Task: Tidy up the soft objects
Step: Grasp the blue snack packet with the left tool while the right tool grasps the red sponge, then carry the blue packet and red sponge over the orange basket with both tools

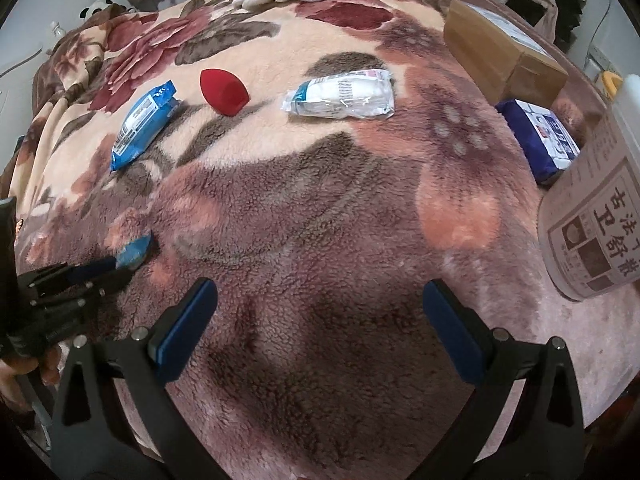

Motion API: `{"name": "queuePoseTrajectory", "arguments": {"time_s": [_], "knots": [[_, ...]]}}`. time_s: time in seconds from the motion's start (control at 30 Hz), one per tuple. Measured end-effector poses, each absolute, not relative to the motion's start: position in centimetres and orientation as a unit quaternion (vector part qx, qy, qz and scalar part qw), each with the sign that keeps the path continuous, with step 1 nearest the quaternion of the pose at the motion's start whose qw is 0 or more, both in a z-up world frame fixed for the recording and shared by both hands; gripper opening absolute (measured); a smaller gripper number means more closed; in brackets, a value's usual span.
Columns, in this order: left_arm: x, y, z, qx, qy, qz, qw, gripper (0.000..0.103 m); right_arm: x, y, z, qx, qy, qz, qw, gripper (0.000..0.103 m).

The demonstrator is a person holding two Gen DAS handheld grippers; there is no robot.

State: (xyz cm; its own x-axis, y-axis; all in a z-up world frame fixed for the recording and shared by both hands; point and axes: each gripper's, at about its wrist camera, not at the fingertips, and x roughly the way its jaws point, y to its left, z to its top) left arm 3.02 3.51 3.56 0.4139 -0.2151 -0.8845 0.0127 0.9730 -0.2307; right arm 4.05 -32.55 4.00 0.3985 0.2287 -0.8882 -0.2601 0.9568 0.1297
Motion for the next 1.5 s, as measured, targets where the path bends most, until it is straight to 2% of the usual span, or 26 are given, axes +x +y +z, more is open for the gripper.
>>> {"name": "queuePoseTrajectory", "arguments": {"time_s": [0.03, 0.13, 0.2, 0.23, 0.27, 0.47, 0.63, 0.67, 0.87, 1.07, 1.13, 1.17, 1.2, 1.27, 1.37, 1.4, 1.43, 1.5], "knots": [[3.0, 3.7, 3.8, -0.103, 0.529, -0.062, 0.84, 0.022, 4.1, -32.5, 4.0, -0.015, 0.529, 0.146, 0.836, 0.103], [3.1, 3.3, 4.2, -0.107, 0.516, -0.066, 0.847, 0.021, 4.5, -32.0, 3.8, -0.016, 0.531, 0.148, 0.834, 0.103], [3.3, 2.8, 4.3, -0.11, 0.515, -0.086, 0.846, 0.031, 4.7, -31.7, 3.7, -0.019, 0.532, 0.151, 0.833, 0.103], [3.5, 2.5, 4.2, -0.11, 0.516, -0.097, 0.844, 0.04, 4.8, -31.5, 3.7, -0.021, 0.531, 0.153, 0.833, 0.103], [3.6, 2.2, 4.3, -0.108, 0.515, -0.101, 0.844, 0.042, 4.9, -31.2, 3.7, -0.024, 0.531, 0.155, 0.833, 0.103], [4.7, 1.4, 2.7, -0.106, 0.536, -0.112, 0.83, 0.042, 5.9, -29.5, 4.2, -0.032, 0.525, 0.168, 0.834, 0.103], [4.8, 1.1, 2.9, -0.101, 0.533, -0.124, 0.831, 0.021, 7.3, -27.8, 4.7, -0.043, 0.515, 0.178, 0.837, 0.103], [4.7, 1.5, 3.4, -0.11, 0.524, -0.121, 0.836, 0.019, 7.6, -27.4, 4.8, -0.045, 0.514, 0.18, 0.838, 0.103], [4.6, 4.5, 6.4, -0.158, 0.458, -0.076, 0.871, 0.019, 10.4, -25.0, 5.8, -0.048, 0.49, 0.189, 0.85, 0.103], [5.2, 6.3, 5.0, -0.188, 0.465, -0.036, 0.864, 0.022, 13.5, -21.8, 6.0, -0.058, 0.471, 0.207, 0.856, 0.103], [5.2, 6.5, 4.4, -0.208, 0.465, -0.03, 0.86, 0.027, 14.7, -20.8, 5.4, -0.059, 0.475, 0.215, 0.851, 0.103], [5.2, 6.6, 4.1, -0.217, 0.466, -0.033, 0.857, 0.033, 15.1, -20.4, 5.0, -0.059, 0.477, 0.218, 0.849, 0.102], [5.1, 6.6, 3.7, -0.22, 0.466, -0.037, 0.856, 0.037, 15.5, -20.3, 4.8, -0.059, 0.477, 0.219, 0.849, 0.1], [4.8, 6.4, 3.3, -0.222, 0.467, -0.045, 0.855, 0.051, 16.2, -19.9, 4.2, -0.061, 0.476, 0.214, 0.851, 0.089], [4.6, 6.2, 2.9, -0.219, 0.469, -0.053, 0.854, 0.061, 16.8, -19.8, 3.5, -0.062, 0.48, 0.22, 0.847, 0.07], [4.5, 6.1, 2.9, -0.216, 0.47, -0.055, 0.854, 0.062, 16.9, -19.8, 3.2, -0.061, 0.485, 0.228, 0.842, 0.045], [4.5, 6.0, 2.9, -0.21, 0.471, -0.056, 0.855, 0.062, 16.9, -20.0, 3.1, -0.06, 0.489, 0.229, 0.839, 0.041], [4.6, 5.6, 3.0, -0.195, 0.473, -0.055, 0.858, 0.062, 16.0, -20.9, 3.4, -0.046, 0.486, 0.234, 0.841, 0.041]]}}
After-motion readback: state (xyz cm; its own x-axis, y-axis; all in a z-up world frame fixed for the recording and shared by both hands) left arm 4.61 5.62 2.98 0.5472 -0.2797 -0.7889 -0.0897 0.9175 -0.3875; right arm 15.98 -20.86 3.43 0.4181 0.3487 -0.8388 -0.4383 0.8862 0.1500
